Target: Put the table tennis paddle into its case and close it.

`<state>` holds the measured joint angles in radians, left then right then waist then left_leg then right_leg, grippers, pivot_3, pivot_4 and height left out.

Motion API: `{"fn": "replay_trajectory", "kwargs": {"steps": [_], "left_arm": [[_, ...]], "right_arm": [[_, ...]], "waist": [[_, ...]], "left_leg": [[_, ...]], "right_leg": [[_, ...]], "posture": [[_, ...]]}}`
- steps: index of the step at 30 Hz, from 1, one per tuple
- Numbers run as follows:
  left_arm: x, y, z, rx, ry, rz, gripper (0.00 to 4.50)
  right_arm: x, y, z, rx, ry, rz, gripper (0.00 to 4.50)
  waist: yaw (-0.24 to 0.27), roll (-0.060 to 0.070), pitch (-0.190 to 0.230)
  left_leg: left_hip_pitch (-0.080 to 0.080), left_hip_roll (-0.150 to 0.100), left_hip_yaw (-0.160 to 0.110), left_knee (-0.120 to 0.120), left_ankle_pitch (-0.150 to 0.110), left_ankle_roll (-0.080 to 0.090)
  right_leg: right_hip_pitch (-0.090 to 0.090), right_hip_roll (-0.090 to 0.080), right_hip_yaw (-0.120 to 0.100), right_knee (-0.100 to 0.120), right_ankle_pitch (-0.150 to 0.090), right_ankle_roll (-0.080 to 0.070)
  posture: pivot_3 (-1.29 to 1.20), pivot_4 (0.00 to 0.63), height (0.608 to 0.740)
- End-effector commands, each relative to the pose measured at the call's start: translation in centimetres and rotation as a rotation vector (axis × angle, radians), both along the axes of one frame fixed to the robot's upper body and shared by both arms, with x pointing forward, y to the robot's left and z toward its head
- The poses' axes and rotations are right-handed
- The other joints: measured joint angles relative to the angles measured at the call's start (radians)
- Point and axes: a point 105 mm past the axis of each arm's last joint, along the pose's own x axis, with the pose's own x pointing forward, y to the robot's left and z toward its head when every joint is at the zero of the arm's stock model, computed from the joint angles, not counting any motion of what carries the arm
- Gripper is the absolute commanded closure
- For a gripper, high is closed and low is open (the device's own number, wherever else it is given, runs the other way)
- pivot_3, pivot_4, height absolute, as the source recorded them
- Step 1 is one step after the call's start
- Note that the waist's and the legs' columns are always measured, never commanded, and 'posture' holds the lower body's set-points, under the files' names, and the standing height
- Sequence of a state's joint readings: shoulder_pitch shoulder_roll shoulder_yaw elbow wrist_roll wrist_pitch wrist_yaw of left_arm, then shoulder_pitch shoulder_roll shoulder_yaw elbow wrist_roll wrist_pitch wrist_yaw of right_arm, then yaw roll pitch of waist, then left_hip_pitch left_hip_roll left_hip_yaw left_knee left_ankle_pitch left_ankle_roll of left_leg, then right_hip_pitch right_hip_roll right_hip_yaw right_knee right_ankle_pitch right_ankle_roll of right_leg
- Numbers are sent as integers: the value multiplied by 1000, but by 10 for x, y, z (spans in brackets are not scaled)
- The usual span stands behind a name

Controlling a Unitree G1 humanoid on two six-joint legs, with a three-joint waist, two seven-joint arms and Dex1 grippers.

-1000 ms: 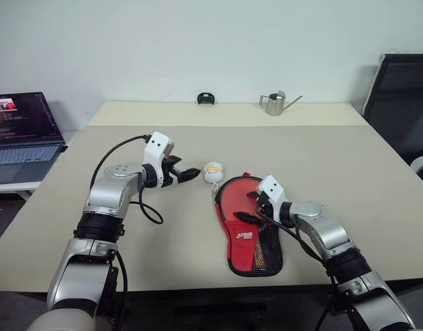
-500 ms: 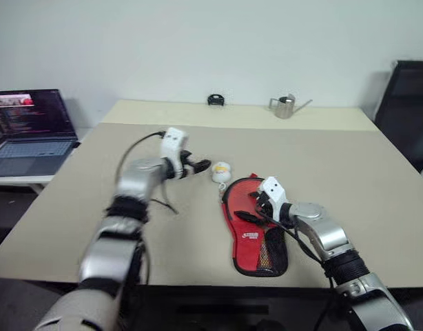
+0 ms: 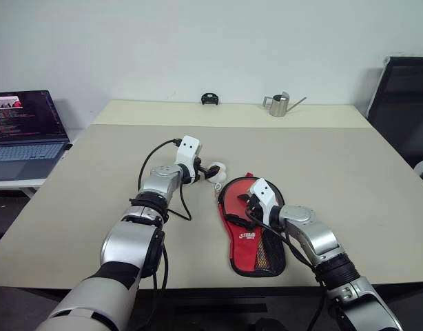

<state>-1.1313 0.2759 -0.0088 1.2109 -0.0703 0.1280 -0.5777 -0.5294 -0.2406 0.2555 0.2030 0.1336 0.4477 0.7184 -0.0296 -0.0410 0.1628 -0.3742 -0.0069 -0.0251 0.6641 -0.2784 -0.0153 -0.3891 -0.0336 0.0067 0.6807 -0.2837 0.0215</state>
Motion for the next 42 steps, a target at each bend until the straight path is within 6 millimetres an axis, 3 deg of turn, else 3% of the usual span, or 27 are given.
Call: {"fn": "replay_trajectory", "kwargs": {"steps": [1, 10, 16, 19, 29, 42], "left_arm": [[3, -10, 20, -5, -59, -49, 0], [-16, 30, 19, -14, -49, -163, 0], [-36, 37, 11, -68, 18, -263, 0], [-33, 38, 10, -58, 9, -220, 0], [-11, 15, 16, -16, -65, -113, 0], [-5, -23, -4, 0, 15, -89, 0]], "right_arm": [[-4, -14, -22, -46, 87, -42, 17], [3, -49, -15, -80, 53, -106, 17], [5, -49, -12, -78, 49, -105, 17], [5, -47, -12, -79, 47, -99, 17], [4, -42, -13, -76, 47, -90, 17], [-2, -41, -16, -71, 56, -94, 17]], "waist": [[0, 0, 0], [-1, 0, 1], [-1, 0, 1], [0, 0, 1], [0, 0, 1], [0, 0, 1]], "left_leg": [[0, 0, 0, 0, 0, 0], [-1, 0, 0, 0, 0, 0], [-1, 0, 0, 0, 0, 0], [-1, 0, -1, 0, 0, 0], [-1, 0, -1, 0, 0, 0], [-2, 0, -1, 0, 0, 0]], "right_leg": [[0, 0, 0, 0, 0, 0], [-1, 0, 0, -1, 0, 0], [0, 0, 0, -1, 0, 0], [0, 0, -1, -1, 0, 0], [0, 0, -1, -1, 0, 0], [-1, 0, -1, -1, 0, 0]], "posture": [[0, 150, 740], [0, 150, 740], [0, 150, 740], [0, 150, 740], [0, 150, 740], [0, 150, 740]]}}
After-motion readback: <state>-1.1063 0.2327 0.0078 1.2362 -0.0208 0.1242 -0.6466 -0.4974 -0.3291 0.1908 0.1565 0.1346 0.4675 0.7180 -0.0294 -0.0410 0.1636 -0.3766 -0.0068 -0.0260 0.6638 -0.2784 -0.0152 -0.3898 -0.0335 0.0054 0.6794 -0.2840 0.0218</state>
